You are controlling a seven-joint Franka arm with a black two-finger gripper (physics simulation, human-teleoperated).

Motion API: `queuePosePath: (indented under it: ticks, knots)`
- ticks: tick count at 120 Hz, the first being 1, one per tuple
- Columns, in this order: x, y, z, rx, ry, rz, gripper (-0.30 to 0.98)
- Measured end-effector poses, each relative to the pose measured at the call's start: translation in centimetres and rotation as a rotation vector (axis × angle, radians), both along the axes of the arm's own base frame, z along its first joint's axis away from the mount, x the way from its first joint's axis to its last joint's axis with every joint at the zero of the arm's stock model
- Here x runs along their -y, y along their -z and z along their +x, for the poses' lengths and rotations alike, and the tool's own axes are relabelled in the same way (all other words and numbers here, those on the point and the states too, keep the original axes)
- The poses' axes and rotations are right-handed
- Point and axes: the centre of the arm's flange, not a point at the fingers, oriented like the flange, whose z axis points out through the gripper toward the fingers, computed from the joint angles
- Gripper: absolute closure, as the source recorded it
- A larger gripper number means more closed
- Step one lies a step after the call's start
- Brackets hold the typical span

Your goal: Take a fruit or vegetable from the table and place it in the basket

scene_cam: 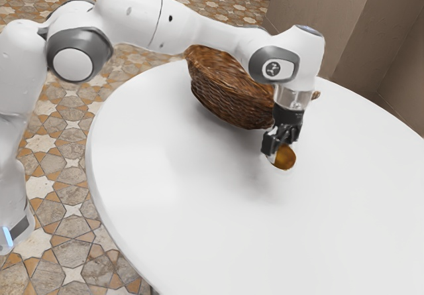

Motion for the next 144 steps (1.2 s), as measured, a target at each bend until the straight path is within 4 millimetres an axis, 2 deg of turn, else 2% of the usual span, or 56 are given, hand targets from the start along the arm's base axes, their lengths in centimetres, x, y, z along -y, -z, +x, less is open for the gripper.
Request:
queuePosePath:
  ticks: [6,9,13,19,24,28,31,34,47,56,64,77,97,109,125,131,136,139,144]
  knots:
    - [-2.5,-5.8,-2.2,0.091,-0.003,0.043,0.44]
    - [-4.8,-8.6,-3.2,0.137,-0.025,0.063,0.43]
    - [-9.6,-12.0,-4.0,0.196,-0.085,0.087,0.43]
    - [-17.9,-16.0,-5.4,0.267,-0.203,0.109,0.42]
    - [-24.6,-17.6,-6.6,0.298,-0.297,0.130,0.41]
    - [-29.2,-18.1,-6.8,0.316,-0.354,0.137,0.41]
    - [-31.6,-18.2,-6.9,0.324,-0.376,0.137,0.41]
    - [-32.8,-17.8,-6.5,0.325,-0.376,0.128,0.41]
    - [-33.9,-15.8,-4.1,0.326,-0.316,0.092,0.43]
    - [-35.3,-14.0,-2.7,0.326,-0.287,0.059,0.43]
    - [-36.1,-13.5,-2.2,0.334,-0.266,0.049,0.43]
    - [-36.2,-12.1,-0.7,0.345,-0.214,0.020,0.43]
    - [-36.9,-10.8,0.0,0.360,-0.166,0.007,0.43]
    - [-36.9,-10.7,0.3,0.379,-0.137,0.012,0.21]
    - [-37.0,-11.2,0.2,0.403,-0.101,0.030,0.08]
    - [-36.8,-11.5,0.2,0.413,-0.087,0.038,0.06]
    - [-36.1,-12.7,-0.2,0.429,-0.071,0.051,0.04]
    - [-34.6,-13.6,-0.9,0.424,-0.053,0.068,0.03]
    - [-31.9,-13.1,-2.7,0.370,-0.033,0.091,0.03]
